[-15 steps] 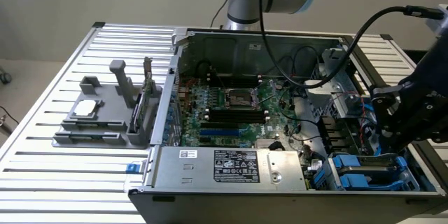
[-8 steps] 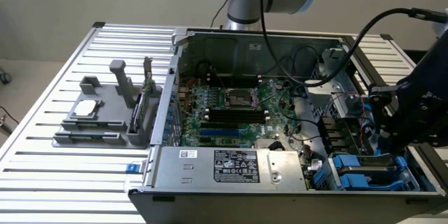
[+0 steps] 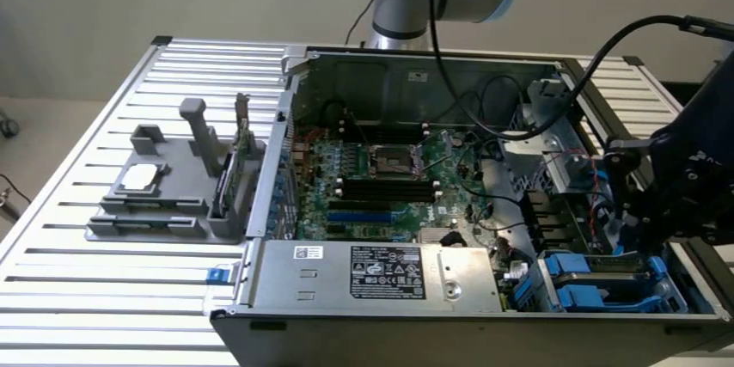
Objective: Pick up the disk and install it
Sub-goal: 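Insert the disk into the insertion slot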
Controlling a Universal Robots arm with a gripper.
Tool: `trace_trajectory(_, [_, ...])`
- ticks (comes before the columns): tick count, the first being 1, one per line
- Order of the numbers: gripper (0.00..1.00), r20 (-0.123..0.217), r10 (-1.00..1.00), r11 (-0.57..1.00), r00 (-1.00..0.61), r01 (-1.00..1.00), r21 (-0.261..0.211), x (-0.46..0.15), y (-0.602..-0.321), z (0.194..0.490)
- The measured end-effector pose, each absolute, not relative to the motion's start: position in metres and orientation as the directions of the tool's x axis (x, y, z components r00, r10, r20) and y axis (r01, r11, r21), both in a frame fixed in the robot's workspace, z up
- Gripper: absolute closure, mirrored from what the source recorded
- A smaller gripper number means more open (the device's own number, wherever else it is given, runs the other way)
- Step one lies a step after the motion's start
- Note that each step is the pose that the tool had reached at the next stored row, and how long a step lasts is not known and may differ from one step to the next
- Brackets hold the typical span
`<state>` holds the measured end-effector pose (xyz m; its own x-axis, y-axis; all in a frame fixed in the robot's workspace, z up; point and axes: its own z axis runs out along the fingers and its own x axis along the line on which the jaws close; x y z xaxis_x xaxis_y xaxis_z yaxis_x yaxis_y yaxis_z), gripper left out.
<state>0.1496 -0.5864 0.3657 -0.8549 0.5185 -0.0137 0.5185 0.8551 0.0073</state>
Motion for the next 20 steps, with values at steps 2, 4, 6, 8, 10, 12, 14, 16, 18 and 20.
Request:
trace_trajectory(2, [0.78, -0.014, 0.535, 0.845, -0.845, 0.535, 0.007, 0.151, -0.586, 0.365])
trace_trajectory(4, [0.78, -0.014, 0.549, 0.836, -0.836, 0.549, 0.007, 0.152, -0.586, 0.365])
trace_trajectory(6, [0.78, -0.014, 0.561, 0.828, -0.827, 0.561, 0.007, 0.155, -0.585, 0.365])
trace_trajectory(8, [0.78, -0.014, 0.573, 0.819, -0.819, 0.573, 0.007, 0.157, -0.585, 0.365])
trace_trajectory(10, [0.78, -0.014, 0.585, 0.811, -0.811, 0.585, 0.007, 0.159, -0.584, 0.364])
trace_trajectory(12, [0.78, -0.014, 0.598, 0.801, -0.801, 0.598, 0.007, 0.160, -0.584, 0.364])
trace_trajectory(14, [0.78, -0.014, 0.613, 0.790, -0.790, 0.613, 0.007, 0.162, -0.583, 0.364])
trace_trajectory(16, [0.78, -0.014, 0.627, 0.779, -0.779, 0.627, 0.007, 0.163, -0.583, 0.363])
trace_trajectory(18, [0.78, -0.014, 0.641, 0.767, -0.767, 0.641, 0.007, 0.164, -0.582, 0.363])
trace_trajectory(20, [0.78, -0.014, 0.654, 0.756, -0.756, 0.654, 0.007, 0.166, -0.582, 0.362])
